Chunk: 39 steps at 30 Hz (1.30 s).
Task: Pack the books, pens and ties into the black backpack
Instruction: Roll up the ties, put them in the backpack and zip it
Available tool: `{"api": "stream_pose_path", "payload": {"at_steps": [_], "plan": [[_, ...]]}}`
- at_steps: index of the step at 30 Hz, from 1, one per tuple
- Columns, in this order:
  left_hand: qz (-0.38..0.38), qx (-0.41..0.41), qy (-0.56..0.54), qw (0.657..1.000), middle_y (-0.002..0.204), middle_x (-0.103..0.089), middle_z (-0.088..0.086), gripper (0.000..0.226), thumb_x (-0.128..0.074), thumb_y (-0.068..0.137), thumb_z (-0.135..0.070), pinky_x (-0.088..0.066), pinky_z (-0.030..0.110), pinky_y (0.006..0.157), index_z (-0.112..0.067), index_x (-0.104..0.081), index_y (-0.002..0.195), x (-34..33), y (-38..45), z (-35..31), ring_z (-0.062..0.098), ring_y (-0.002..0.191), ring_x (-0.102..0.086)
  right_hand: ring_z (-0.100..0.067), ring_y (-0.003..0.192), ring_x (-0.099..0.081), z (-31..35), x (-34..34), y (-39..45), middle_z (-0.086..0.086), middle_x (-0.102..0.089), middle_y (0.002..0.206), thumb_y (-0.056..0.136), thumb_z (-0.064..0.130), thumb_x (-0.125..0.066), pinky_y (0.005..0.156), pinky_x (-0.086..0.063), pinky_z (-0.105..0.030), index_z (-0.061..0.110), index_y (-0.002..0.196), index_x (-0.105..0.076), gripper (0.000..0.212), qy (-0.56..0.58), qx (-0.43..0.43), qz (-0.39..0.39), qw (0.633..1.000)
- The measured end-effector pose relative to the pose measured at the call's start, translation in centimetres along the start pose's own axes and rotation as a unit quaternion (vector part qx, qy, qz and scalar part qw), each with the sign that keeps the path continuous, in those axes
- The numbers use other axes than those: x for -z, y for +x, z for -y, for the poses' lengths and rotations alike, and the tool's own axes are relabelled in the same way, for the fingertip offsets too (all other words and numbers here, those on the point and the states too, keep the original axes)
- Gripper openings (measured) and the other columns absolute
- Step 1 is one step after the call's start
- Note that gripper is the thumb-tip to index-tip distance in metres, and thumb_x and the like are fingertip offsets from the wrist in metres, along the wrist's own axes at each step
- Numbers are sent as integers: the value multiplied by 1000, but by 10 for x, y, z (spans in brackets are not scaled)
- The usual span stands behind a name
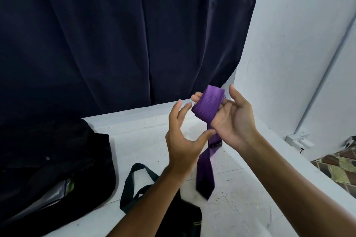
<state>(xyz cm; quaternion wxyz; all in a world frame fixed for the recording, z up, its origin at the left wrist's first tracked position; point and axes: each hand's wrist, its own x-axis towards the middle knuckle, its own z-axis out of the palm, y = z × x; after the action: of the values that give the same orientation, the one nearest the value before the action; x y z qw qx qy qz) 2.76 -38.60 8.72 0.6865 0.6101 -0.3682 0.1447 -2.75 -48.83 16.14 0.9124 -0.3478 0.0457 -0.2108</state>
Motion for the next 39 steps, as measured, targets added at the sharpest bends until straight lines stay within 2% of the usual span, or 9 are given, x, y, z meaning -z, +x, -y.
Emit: {"api": "stream_pose_path", "payload": {"at_steps": [3,9,14,18,22,25,32,35,39], "plan": [[-3,-38,-22,999,130,-58,-9,89,-87,67,-15,-44,26,106,-18,-36,140,2,6,4,11,126,-55,-37,122,-57,2,-3,-1,-27,-55,134,96,46,-40,105,-43,-47,-1,139,-42,64,-11,4,9,1000],[-7,-93,0,996,122,-60,6,86,-88,65,-10,-50,32,102,-15,-38,134,8,14,9,12,118,-60,-34,124,-57,5,-4,-5,-21,-57,134,90,57,-38,105,-42,-45,2,140,-41,74,-39,-9,38,998],[-20,-108,-6,994,118,-60,-6,80,-88,67,-16,-51,30,98,-14,-40,132,12,17,9,7,113,-61,-32,126,-55,5,-6,-7,-19,-57,135,87,63,-36,104,-44,-42,2,137,-43,79,-45,-20,59,997],[-35,-116,-5,993,118,-59,1,72,-83,70,-10,-55,36,95,-13,-41,128,11,15,8,12,110,-63,-31,126,-55,4,-7,-8,-19,-56,136,87,61,-35,103,-45,-41,3,140,-41,78,-49,-13,56,997],[-36,-92,-22,995,118,-59,5,70,-83,68,-24,-56,30,90,-20,-44,126,9,13,-6,13,110,-61,-31,126,-55,-1,-4,-8,-18,-58,135,89,62,-30,104,-44,-41,3,138,-43,78,-70,-17,60,996],[-50,-77,-30,995,114,-59,-5,69,-88,65,-25,-57,28,83,-27,-47,121,7,14,-14,13,106,-62,-32,126,-55,-4,-2,-7,-18,-58,135,90,65,-27,104,-45,-41,3,139,-43,81,-81,-20,64,994],[-36,-146,59,987,111,-63,10,62,-83,70,-12,-55,20,87,-11,-50,122,14,10,4,13,107,-61,-32,127,-53,-4,2,-6,-20,-55,138,86,64,-36,106,-43,-43,1,141,-40,84,-45,-35,66,996],[-43,-154,75,984,116,-60,4,59,-83,70,-10,-56,23,89,-7,-54,121,12,6,11,10,110,-61,-33,127,-54,-7,3,-7,-20,-54,137,89,61,-36,105,-44,-42,0,141,-40,80,-40,-40,72,996],[-47,-132,65,988,116,-56,-8,62,-82,70,-20,-51,16,90,-19,-48,123,12,-2,12,2,109,-58,-35,124,-55,-7,4,-8,-22,-57,134,93,58,-35,102,-47,-42,-1,137,-44,74,-43,-58,87,994]]}}
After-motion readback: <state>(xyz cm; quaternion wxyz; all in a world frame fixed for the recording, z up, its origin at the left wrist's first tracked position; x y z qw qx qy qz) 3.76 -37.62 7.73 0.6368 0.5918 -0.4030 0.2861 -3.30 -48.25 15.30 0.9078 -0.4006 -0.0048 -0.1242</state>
